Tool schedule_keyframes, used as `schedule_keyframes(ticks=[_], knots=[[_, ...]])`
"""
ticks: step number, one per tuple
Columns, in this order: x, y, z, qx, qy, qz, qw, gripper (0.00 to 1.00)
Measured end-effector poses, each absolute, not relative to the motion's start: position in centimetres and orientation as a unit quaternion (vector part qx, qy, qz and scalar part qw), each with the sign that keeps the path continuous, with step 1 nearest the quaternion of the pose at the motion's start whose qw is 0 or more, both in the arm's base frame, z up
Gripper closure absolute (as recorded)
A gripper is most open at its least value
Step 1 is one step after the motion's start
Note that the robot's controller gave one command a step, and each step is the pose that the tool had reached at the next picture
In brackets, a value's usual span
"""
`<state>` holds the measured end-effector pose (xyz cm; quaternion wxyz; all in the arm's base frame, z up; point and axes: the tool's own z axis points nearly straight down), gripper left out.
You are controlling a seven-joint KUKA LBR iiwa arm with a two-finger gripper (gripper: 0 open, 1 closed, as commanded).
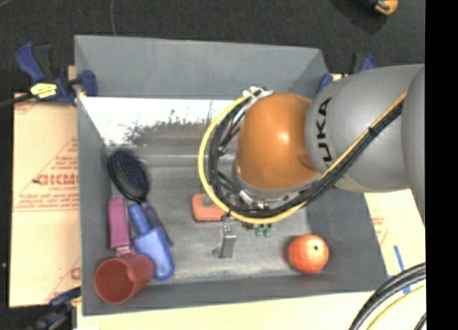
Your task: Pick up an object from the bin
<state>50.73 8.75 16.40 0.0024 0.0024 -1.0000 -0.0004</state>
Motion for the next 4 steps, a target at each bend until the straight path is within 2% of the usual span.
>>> schedule_keyframes(ticks=[1,2,3,4], knots=[[50.9,8.7,16.7,0.0,-1.0,-0.001,-0.001,0.0],[58.5,3.8,7.1,-0.018,-1.0,-0.001,-0.003,0.0],[58.5,3.7,11.9,0.02,-1.0,-0.002,-0.007,0.0],[58.5,3.7,7.5,-0.014,-1.0,-0.002,-0.003,0.0]])
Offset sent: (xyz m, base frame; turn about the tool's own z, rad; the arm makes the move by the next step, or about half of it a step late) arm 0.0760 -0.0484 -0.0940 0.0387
